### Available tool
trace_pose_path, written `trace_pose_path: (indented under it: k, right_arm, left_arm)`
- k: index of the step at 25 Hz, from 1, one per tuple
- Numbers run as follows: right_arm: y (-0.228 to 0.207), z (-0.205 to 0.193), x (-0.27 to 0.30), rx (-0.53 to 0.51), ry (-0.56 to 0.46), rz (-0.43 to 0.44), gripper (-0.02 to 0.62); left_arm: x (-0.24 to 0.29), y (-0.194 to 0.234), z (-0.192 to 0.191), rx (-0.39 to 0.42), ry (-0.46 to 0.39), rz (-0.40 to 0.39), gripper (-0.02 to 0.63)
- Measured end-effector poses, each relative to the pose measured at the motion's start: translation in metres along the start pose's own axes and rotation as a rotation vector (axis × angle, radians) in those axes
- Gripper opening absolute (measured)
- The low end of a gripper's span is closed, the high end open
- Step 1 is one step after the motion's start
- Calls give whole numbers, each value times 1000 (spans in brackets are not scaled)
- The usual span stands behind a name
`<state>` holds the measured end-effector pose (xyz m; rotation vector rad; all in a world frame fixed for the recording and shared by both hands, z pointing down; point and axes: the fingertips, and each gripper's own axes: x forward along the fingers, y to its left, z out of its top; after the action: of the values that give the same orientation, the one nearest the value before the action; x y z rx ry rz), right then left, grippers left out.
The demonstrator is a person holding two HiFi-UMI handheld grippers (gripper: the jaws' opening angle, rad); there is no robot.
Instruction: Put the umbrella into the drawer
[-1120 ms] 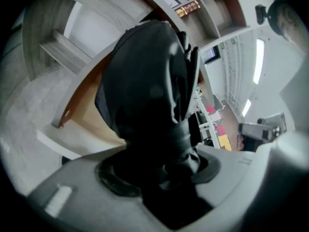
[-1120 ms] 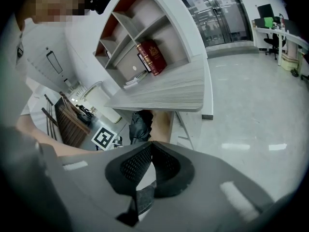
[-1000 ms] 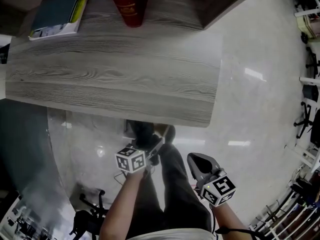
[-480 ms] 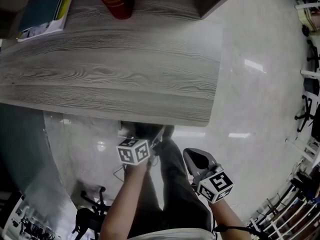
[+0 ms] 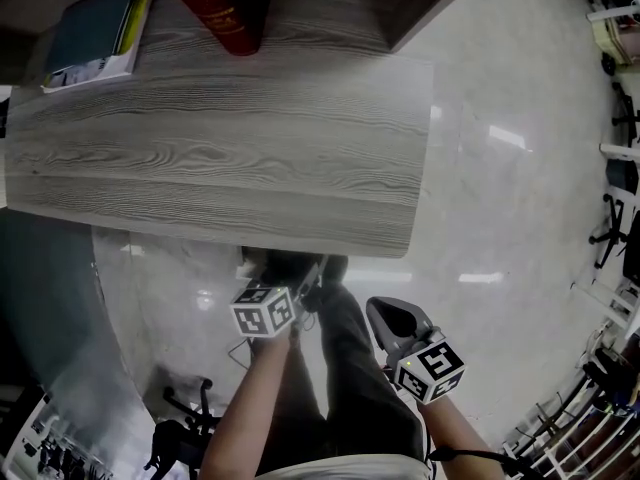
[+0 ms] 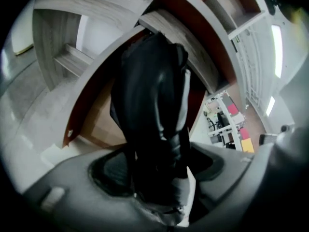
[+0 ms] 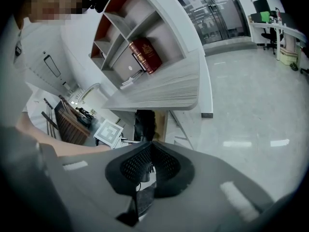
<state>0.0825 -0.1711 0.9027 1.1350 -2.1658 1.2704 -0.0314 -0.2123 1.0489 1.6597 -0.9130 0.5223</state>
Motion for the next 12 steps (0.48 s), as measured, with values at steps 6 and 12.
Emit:
trace_pose_path:
  k: [6, 12]
  right_arm:
    - [15, 27, -21, -37, 3, 14, 5]
    - [49, 56, -63, -92, 9, 42, 6]
  left_arm:
    - [-32, -12, 8, 36, -3, 45, 323]
    - [-89, -52, 27, 86, -50, 70, 316]
